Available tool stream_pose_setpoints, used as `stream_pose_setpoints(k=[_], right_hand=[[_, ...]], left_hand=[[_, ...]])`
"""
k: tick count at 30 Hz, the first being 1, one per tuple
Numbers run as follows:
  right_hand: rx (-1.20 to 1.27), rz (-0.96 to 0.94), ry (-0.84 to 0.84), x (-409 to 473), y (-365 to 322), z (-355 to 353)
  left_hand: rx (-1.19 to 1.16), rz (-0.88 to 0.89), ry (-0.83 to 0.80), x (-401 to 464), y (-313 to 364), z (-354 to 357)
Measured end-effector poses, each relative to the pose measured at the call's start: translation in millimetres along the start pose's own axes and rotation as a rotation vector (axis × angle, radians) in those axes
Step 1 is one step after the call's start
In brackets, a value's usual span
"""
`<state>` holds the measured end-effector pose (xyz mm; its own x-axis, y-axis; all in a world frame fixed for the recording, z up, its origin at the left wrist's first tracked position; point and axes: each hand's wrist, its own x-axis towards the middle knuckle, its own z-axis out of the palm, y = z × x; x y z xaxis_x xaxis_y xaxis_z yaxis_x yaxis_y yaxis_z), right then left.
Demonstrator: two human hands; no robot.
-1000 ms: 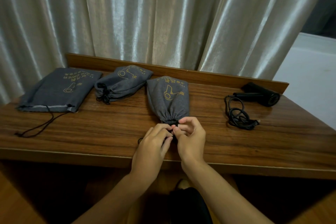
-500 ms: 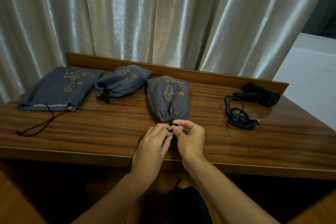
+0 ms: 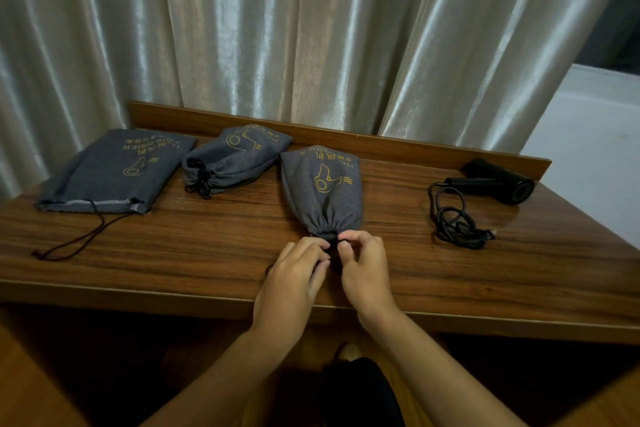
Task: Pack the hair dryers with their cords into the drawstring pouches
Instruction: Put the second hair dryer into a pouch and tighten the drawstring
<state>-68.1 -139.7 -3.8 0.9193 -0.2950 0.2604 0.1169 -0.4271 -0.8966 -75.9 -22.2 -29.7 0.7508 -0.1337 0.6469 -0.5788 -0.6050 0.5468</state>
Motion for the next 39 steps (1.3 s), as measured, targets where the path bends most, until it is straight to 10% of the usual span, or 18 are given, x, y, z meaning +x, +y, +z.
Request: stream_pose_setpoints(k=[13, 22, 31, 34, 39], right_hand=[[-0.562, -0.956, -0.095, 4.7, -0.4, -17.4], [0.398, 0.008, -0.088, 19.7, -4.3, -19.8], [0.807, 0.445, -0.382, 34.8, 5.6, -47.5], [0.546, 0.328, -0.491, 35.9, 0.7, -61.1], [-0.731, -0.343, -0.349, 44.7, -19.0, -89.1]], left_hand=[[0.022, -0.027, -0.009, 1.2, 2.7, -0.9], [-0.036, -0.049, 0.016, 2.4, 2.0, -0.4], [-0.021, -0.079, -0.014, 5.6, -0.3, -1.3], [0.031, -0.068, 0.012, 5.1, 0.2, -3.2], [0.101, -0.031, 0.057, 3.0, -1.5, -7.1]])
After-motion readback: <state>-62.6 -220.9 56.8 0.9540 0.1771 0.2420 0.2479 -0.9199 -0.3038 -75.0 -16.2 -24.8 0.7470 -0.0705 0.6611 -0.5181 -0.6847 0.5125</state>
